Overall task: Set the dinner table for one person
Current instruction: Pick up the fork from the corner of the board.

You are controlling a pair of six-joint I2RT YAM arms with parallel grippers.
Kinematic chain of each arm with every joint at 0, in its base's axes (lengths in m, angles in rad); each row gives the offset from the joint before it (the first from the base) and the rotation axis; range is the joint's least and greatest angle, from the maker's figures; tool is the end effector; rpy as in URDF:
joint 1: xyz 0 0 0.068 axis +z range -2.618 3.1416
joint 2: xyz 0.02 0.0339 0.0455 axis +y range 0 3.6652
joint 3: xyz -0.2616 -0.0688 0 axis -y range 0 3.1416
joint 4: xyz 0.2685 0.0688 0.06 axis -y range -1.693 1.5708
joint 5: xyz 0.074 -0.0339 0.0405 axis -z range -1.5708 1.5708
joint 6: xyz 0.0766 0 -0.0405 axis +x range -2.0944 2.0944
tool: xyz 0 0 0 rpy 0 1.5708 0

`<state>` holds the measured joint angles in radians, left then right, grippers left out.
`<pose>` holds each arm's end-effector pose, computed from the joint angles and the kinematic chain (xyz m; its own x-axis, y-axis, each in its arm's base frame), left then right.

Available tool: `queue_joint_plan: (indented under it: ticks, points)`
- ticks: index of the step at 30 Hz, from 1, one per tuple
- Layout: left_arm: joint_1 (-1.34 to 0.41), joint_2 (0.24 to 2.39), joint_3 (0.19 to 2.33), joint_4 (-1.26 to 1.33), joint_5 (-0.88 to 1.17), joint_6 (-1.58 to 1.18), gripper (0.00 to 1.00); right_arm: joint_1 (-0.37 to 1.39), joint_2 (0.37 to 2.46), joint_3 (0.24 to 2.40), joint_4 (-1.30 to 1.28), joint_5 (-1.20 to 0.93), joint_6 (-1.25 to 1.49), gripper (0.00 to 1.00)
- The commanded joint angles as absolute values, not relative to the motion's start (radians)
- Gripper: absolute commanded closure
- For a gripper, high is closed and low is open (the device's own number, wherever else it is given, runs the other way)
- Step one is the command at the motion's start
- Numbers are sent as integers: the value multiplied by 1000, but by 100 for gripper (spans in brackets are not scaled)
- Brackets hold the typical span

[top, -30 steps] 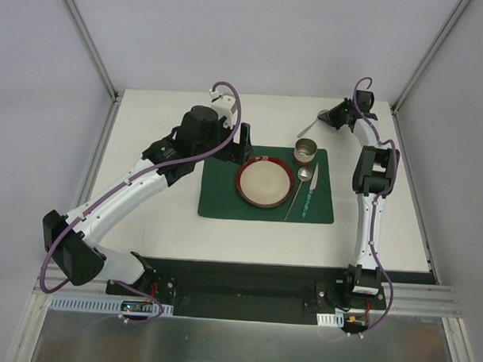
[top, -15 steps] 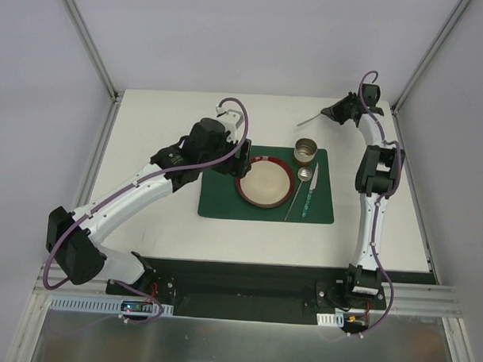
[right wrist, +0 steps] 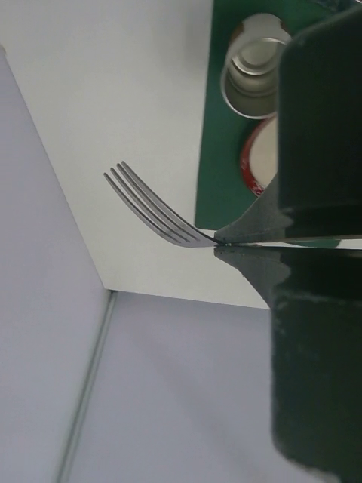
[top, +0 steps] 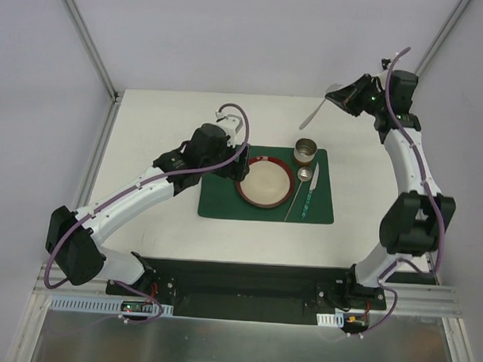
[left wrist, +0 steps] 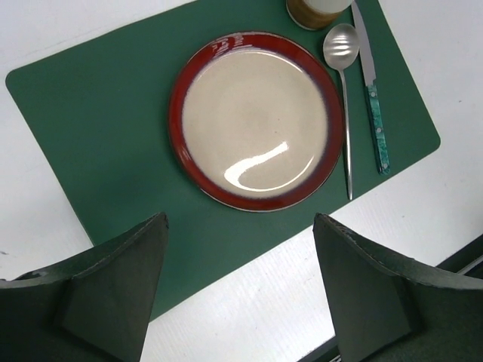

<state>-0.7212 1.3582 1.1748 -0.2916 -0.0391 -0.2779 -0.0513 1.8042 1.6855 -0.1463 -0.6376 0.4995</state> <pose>0.2826 -0.2444 0.3104 -0.5041 0.0782 -0.8601 0.5151 0.8266 -0.2268 0.4867 0.0207 0.3603 -0.4847 0.4103 -0.7725 -0.3422 0.7239 0.5991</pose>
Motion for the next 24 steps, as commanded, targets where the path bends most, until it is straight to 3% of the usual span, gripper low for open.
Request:
queue_joint_plan:
  ticks: [1,10,24]
  points:
    - [-732,1315,1180,-204,-67,-259,23,-2,1560,1404,-5,-690,488,99]
    - [-730,1344,1308,-164,-17,-241,22,210,1315,1005,21,-571,425,99]
    - [-733,1499,1355,-101,336,-402,25,416,1370,1014,41,-462,445,99]
